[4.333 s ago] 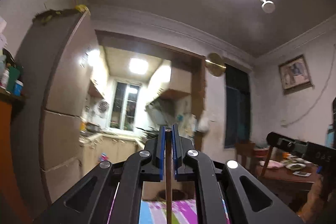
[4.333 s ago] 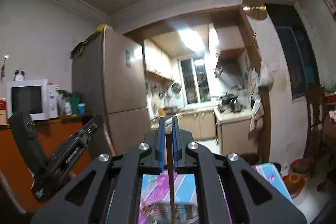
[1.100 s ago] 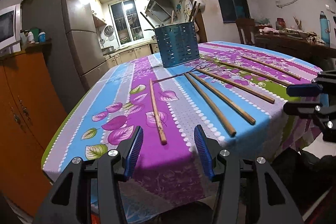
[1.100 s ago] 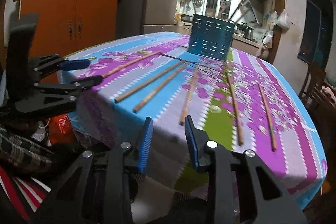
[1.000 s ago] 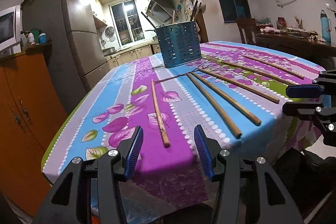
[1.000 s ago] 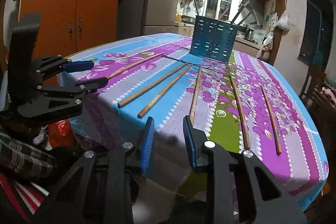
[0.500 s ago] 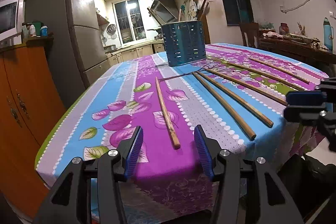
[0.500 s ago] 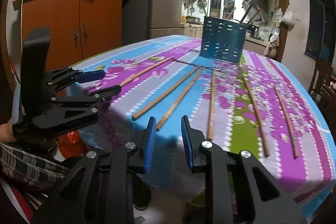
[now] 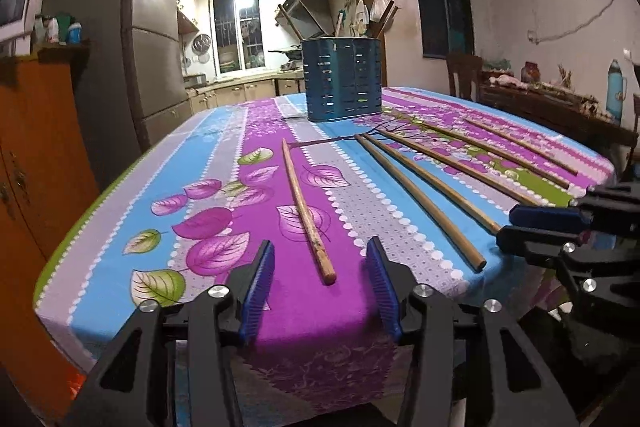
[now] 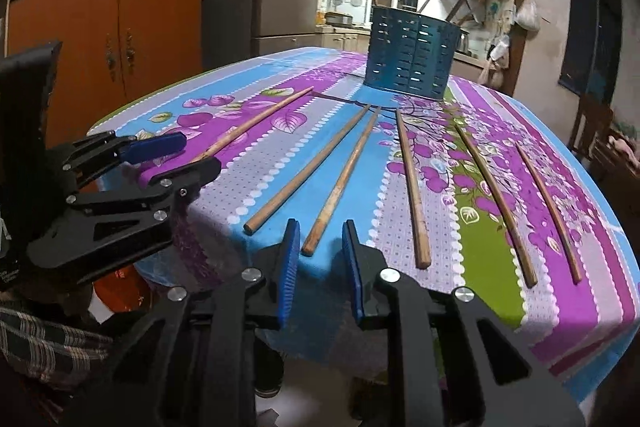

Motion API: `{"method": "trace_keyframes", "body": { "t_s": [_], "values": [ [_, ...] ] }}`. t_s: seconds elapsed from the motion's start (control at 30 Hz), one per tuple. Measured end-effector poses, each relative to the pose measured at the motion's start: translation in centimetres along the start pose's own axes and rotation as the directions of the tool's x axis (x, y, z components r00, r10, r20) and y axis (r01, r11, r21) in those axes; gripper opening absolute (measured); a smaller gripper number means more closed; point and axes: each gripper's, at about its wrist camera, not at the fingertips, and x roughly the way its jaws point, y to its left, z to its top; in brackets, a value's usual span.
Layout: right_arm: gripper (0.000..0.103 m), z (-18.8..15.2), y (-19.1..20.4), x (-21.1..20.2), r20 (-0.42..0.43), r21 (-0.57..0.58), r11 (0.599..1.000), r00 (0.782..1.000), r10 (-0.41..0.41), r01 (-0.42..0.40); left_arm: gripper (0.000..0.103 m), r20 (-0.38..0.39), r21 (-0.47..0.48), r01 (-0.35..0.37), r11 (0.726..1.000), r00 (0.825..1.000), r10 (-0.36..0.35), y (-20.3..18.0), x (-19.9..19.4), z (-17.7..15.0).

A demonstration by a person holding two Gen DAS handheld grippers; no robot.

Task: Organize utensils
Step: 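Move the left tool back toward the loose chopsticks while the right tool follows, then close the left tool on a wooden chopstick while the right tool grasps another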

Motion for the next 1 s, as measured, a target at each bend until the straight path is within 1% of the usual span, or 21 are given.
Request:
{"method": "trace_keyframes", "body": {
  "t_s": [0.07,0.17,0.3,0.33,0.37,0.43,0.57,0.7,0.83,1.0],
  "values": [
    [0.011,0.0,0.4,-0.1,-0.003,0.007,1.0,1.0,-0.015,0.015,0.031,0.002,-0.014,0.019,1.0,1.0,-0.019,0.2,0.1,0.0],
    [0.007,0.0,0.7,-0.1,-0.007,0.028,0.999,1.0,-0.029,0.029,0.028,0.009,-0.026,0.018,1.0,1.0,-0.017,0.2,0.2,-0.1],
    [0.007,0.0,0.7,-0.1,-0.009,0.078,0.996,0.999,-0.044,0.045,0.027,0.021,-0.025,0.02,0.999,1.0,-0.02,0.2,0.2,-0.3],
    [0.006,0.0,0.6,-0.1,-0.008,0.091,0.995,0.999,-0.046,0.047,0.026,0.021,-0.027,0.022,0.999,1.0,-0.021,0.2,0.2,-0.3],
    [0.006,0.0,0.5,-0.1,-0.008,0.1,0.994,0.999,-0.047,0.048,0.018,0.021,-0.029,0.021,0.999,1.0,-0.02,0.3,0.1,-0.2],
    [0.006,0.0,0.3,-0.1,-0.005,0.121,0.991,0.998,-0.057,0.057,0.013,0.017,-0.034,0.018,0.999,1.0,-0.018,0.6,0.1,-0.2],
    [0.005,-0.2,-0.5,-0.4,-0.002,0.155,0.985,0.997,-0.073,0.072,0.011,0.012,-0.041,0.025,0.999,1.0,-0.025,1.0,0.2,-0.1],
    [0.005,0.1,-0.6,-1.3,0.032,0.146,0.985,0.995,-0.099,0.093,0.008,0.022,-0.058,0.019,0.998,1.0,-0.018,1.4,-0.1,0.3],
    [0.005,0.3,-0.6,-2.4,0.076,0.123,0.986,0.989,-0.126,0.116,0.008,0.046,-0.06,0.005,0.998,0.999,-0.002,1.7,-0.8,1.0],
    [0.005,1.0,-0.4,-4.6,0.161,0.076,0.987,0.975,-0.153,0.143,0.007,0.094,-0.058,-0.016,0.998,0.995,0.022,2.2,-2.4,2.4]
  ]
}}
